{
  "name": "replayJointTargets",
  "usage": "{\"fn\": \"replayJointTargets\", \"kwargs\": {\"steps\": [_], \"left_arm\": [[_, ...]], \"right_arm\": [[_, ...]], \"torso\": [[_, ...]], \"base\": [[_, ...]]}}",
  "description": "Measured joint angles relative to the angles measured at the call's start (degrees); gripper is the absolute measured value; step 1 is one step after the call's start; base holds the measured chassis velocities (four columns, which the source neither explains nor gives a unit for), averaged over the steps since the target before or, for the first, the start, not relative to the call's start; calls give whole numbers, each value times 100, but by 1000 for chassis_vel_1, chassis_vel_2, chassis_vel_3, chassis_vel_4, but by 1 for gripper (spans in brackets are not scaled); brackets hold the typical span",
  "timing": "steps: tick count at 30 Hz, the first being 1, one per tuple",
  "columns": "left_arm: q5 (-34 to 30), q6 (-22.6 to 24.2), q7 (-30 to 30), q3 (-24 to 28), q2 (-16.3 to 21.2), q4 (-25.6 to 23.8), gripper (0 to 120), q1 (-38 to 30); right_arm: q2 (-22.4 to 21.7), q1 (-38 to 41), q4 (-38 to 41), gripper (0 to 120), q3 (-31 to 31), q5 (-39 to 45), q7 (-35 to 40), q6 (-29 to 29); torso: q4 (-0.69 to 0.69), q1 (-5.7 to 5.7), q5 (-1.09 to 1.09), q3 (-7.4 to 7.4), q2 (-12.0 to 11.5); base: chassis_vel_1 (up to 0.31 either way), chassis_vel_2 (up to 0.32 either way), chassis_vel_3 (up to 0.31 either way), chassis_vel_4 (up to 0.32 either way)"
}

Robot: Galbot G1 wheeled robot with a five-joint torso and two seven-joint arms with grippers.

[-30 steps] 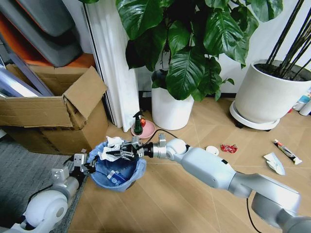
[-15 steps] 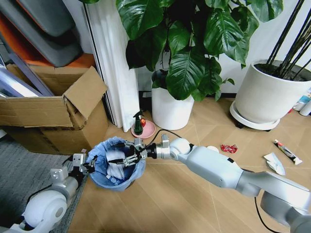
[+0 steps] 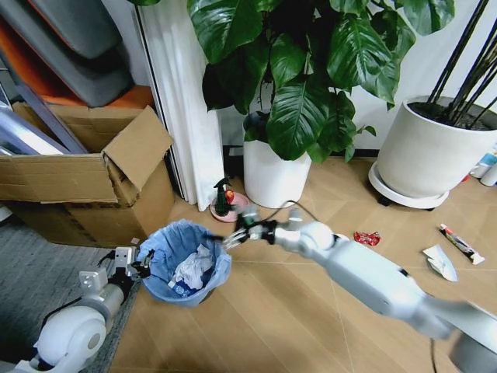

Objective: Pick up the trash bin and place the garbage on the floor into it.

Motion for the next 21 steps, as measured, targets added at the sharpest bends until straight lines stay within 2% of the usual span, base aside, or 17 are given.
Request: {"fn": "replayJointTargets", "kwargs": {"steps": [1,3,4,5,7,9,10,11,15,16,19,20,21], "left_arm": [[0,0,0,0,0,0,1,0],[16,-7,0,-47,-55,-29,1,41],[37,-18,1,-100,-97,-65,1,94],[37,-18,1,-100,-97,-65,1,94],[59,-22,0,-142,-137,-102,1,131],[74,-26,-17,-165,-174,-126,1,138],[74,-26,-17,-165,-174,-126,1,138],[81,-26,-28,-173,-208,-130,1,136],[93,-27,-40,-200,-302,-153,1,147],[93,-27,-40,-200,-302,-153,1,147],[122,-37,-36,-206,-381,-155,1,152],[122,-37,-36,-206,-381,-155,1,152],[123,-38,-37,-202,-413,-162,1,136]], "right_arm": [[0,0,0,100,0,0,0,0],[-252,-580,140,100,510,-91,648,37],[-323,-950,240,100,791,-112,1025,50],[-323,-950,240,100,791,-112,1025,50],[-375,-1555,405,100,1312,-187,1435,23],[-370,-2244,576,100,2004,-489,1817,0],[-370,-2244,576,100,2004,-489,1817,0],[-295,-2705,678,100,2585,-745,2016,0],[-79,-3522,808,100,3568,-1026,2137,75],[-79,-3522,808,100,3568,-1026,2137,75],[158,-4260,795,100,4324,-1240,1907,255],[158,-4260,795,100,4324,-1240,1907,255],[330,-4510,788,100,4587,-1346,1786,360]], "torso": [[0,0,0,0,0],[-3,0,1,-1,0],[0,0,-2,0,0],[0,0,-2,0,0],[2,0,8,0,0],[2,0,1,0,0],[2,0,1,0,0],[1,0,0,0,0],[1,-1,0,-1,1],[1,-1,0,-1,1],[0,-1,-1,-1,1],[0,-1,-1,-1,1],[1,-1,0,0,1]], "base": [[0,0,0,0],[0,0,0,0],[0,0,0,0],[0,0,0,0],[0,0,0,0],[0,0,0,0],[0,0,0,0],[0,0,0,0],[0,0,0,0],[0,0,0,0],[0,0,0,0],[0,0,0,0],[0,0,0,0]]}}
